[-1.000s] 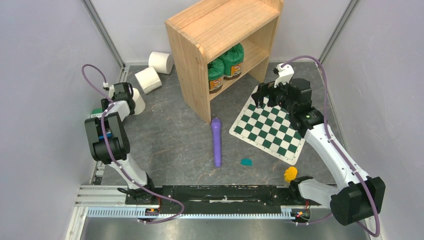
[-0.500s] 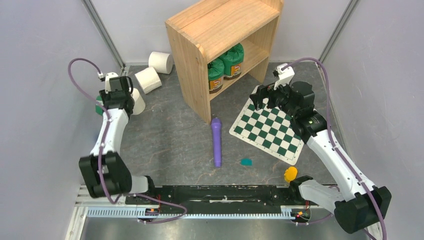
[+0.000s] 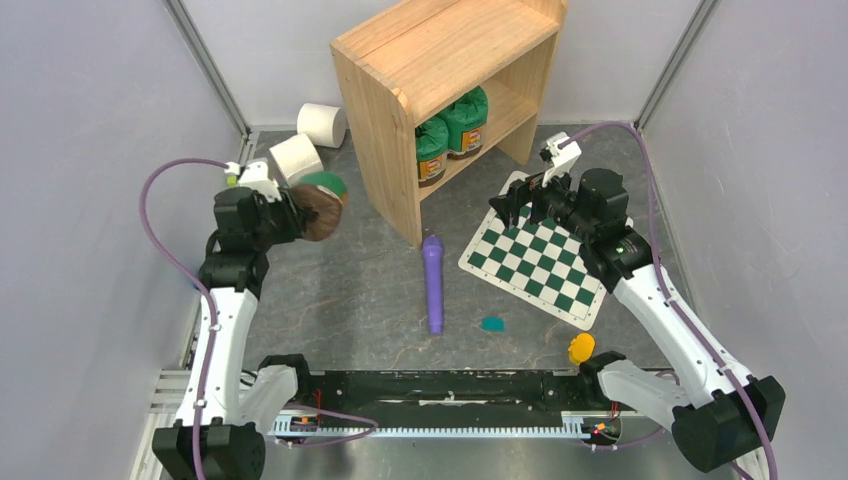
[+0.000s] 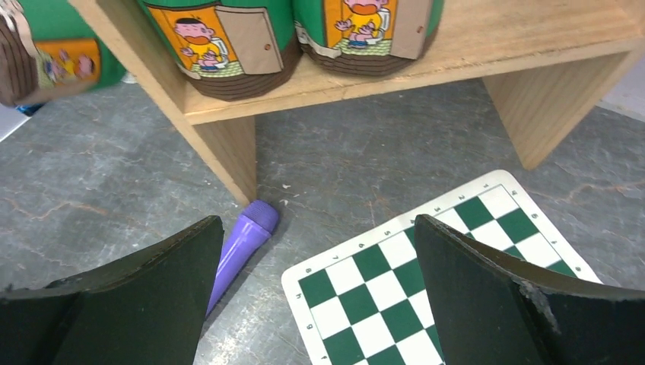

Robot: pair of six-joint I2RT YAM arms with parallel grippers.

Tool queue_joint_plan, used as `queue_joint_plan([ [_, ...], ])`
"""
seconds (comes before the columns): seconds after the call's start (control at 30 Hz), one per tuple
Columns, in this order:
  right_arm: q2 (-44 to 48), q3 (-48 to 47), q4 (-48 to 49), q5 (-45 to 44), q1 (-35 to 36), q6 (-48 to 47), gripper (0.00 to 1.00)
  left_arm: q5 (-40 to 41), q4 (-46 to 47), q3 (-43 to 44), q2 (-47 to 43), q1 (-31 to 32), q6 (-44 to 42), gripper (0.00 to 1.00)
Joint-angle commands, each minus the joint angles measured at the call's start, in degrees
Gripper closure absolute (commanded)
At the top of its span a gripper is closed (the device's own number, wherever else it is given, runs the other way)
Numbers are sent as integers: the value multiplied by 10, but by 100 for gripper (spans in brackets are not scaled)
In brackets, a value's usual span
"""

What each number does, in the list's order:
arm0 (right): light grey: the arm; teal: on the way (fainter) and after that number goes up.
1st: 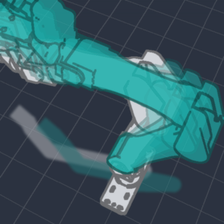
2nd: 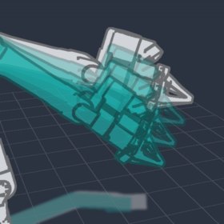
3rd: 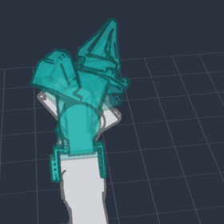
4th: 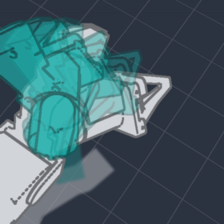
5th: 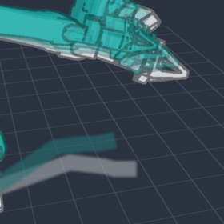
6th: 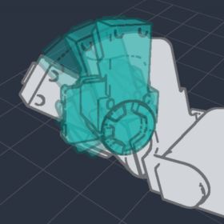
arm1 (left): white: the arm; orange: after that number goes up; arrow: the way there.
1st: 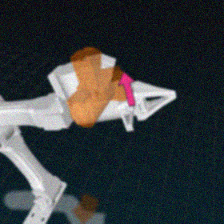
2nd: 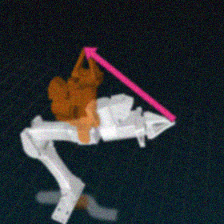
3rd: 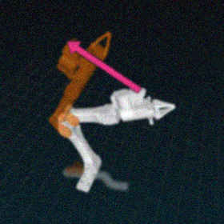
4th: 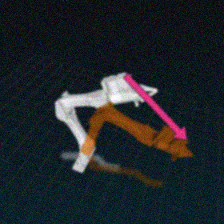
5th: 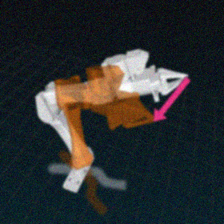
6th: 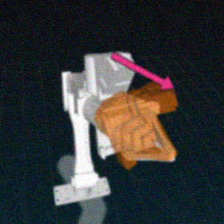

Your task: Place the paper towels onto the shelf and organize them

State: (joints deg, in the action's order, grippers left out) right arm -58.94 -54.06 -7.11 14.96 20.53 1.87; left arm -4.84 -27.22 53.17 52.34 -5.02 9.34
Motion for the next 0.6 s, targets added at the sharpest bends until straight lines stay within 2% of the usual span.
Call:
queue_joint_plan([
  [0.0,-5,-9,35,50,5,18,2,-188,14,-25,-54,33,-2,64],
  [0.2,-27,-10,59,108,38,36,1,-276,-1,-63,-118,66,38,67],
  [0.3,-30,9,97,118,67,44,1,-318,19,-89,-133,72,99,69],
  [0.37,-32,30,139,141,78,64,1,-356,80,-122,-140,73,169,71],
  [0.57,-33,97,298,206,84,162,1,-423,361,-255,-156,78,382,75],
])
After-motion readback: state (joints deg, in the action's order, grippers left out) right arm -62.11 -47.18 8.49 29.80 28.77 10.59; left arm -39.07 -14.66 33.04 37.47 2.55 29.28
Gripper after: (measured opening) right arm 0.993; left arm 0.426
